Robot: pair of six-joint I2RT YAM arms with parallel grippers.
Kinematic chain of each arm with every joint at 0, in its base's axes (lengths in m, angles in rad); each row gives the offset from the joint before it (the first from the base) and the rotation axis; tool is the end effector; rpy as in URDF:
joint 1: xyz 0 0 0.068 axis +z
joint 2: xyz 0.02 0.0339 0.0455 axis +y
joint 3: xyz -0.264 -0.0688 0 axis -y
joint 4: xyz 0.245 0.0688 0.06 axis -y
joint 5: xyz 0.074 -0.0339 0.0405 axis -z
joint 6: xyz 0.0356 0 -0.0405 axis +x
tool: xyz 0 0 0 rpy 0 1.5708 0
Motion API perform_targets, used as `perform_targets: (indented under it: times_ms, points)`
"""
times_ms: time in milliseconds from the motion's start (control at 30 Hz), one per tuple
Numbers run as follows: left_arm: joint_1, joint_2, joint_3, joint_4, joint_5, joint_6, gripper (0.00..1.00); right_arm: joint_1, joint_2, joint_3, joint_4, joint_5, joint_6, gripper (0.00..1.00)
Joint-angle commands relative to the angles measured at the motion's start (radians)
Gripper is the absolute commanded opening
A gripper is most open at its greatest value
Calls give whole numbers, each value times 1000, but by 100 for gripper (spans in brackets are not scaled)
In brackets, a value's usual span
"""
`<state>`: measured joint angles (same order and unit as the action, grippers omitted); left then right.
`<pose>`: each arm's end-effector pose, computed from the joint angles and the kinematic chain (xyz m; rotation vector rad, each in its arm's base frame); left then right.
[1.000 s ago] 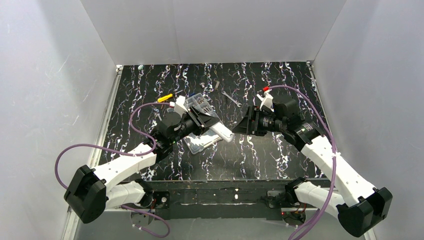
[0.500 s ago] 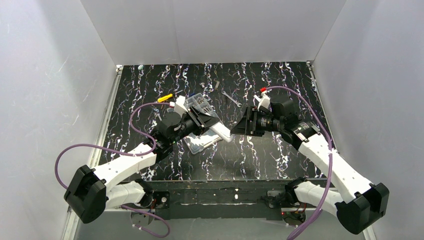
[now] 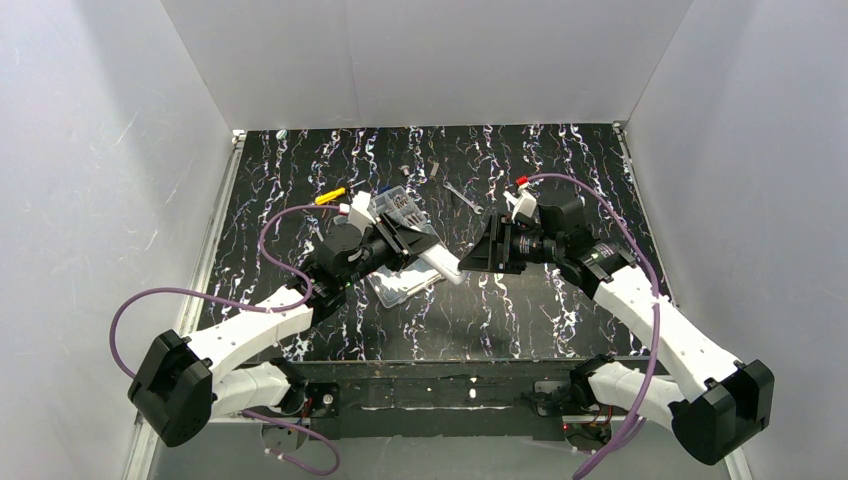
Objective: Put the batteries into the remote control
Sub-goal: Load the battery cover into the remote control.
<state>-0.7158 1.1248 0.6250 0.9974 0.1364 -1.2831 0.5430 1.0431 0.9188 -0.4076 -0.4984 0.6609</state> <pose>0.1824 -0.1650 0.3391 -0.2154 1.2601 -1.8429 0.1867 0.1326 0.3174 -0.1953 2.2765 1.2064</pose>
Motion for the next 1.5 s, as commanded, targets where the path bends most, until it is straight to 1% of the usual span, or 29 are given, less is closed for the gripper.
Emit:
perform_targets:
  times_ms: [0,200,567,833,1033,1133,1200,1267,1400,1467]
  points:
    - [-3,-15,28,80,-3,2,0,-5,10,-8,47,-29,9,70]
    - [-3,-16,25,86,-4,0,0,-4,28,-11,67,-31,15,69]
    - [-2,-16,25,106,-10,-11,0,-5,69,-9,119,-20,42,63]
    - [-3,-11,30,119,-13,-15,0,-5,84,-13,143,-31,52,53]
    - [-2,-10,27,123,-14,-14,0,-4,90,-15,148,-38,51,40]
    - [-3,-10,26,120,-18,-12,0,-5,89,-14,148,-41,51,31]
    - [-3,-10,24,121,-17,-12,0,-5,88,-9,147,-41,49,28]
    - [-3,-10,25,119,-17,-12,0,-4,82,-3,143,-35,42,30]
    - [-2,-12,28,110,-12,-10,0,-5,62,17,127,-5,31,51]
    - [-2,-12,28,108,-12,-10,0,-6,51,28,117,9,26,57]
